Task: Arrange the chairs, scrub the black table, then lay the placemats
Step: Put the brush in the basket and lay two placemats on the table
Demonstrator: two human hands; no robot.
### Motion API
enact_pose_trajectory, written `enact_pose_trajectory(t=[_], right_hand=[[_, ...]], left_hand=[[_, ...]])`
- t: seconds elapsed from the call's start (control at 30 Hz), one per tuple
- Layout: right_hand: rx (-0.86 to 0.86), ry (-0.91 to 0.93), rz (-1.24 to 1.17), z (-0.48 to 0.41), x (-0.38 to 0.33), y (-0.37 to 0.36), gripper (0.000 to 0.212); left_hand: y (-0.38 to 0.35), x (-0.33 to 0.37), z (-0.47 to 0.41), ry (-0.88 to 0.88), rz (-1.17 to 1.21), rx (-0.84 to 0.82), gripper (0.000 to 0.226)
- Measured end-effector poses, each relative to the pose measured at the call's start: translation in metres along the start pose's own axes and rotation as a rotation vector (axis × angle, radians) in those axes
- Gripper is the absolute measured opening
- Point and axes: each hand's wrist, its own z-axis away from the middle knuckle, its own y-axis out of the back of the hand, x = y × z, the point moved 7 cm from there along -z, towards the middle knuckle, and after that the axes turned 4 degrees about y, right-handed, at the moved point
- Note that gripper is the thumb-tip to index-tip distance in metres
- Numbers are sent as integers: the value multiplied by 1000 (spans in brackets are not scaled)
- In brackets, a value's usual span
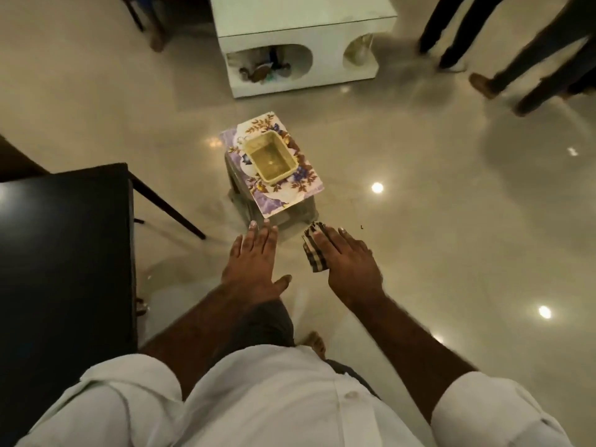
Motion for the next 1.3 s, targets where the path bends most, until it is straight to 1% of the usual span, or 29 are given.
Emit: enact_pose_trajectory(t=[0.13,0.23,0.37,0.43,0.5,0.57,0.63,0.73,0.8,0.87,0.9,0.93,1.03,1.07,1.13,1.3], right_hand=[[-47,120,38,-92,14,2,76],[-121,162,89,-169,25,-14,77],[-187,175,80,-267,35,-36,73],[-181,229,106,-315,41,-53,69],[-194,307,131,-363,49,-83,61],[-217,345,125,-407,58,-112,57],[-260,365,101,-444,60,-134,58],[-372,404,100,-493,57,-171,60],[-370,442,130,-517,57,-196,61],[-233,487,177,-540,62,-219,53],[-192,488,185,-546,69,-233,52],[-191,492,190,-548,74,-245,55],[-484,512,252,-525,92,-281,80],[-527,528,233,-516,98,-286,86],[-524,555,213,-507,104,-290,88],[-506,535,103,-517,97,-262,69]], left_hand=[[21,-12,-71,69,81,6,111],[34,-29,-135,116,136,-3,115],[45,-56,-221,163,168,-48,121],[47,-64,-260,158,178,-29,121],[39,-74,-297,181,193,-6,117],[21,-83,-331,228,223,-20,115],[0,-92,-356,281,243,-59,118],[-28,-106,-384,361,279,-109,122],[-43,-111,-392,413,294,-121,123],[-53,-113,-400,452,313,-116,123],[-57,-114,-403,467,324,-110,123],[-59,-114,-406,477,332,-100,123],[-59,-113,-413,513,382,-78,124],[-59,-112,-415,524,403,-74,124],[-58,-109,-419,536,429,-79,124],[-54,-107,-431,548,514,-63,123]])
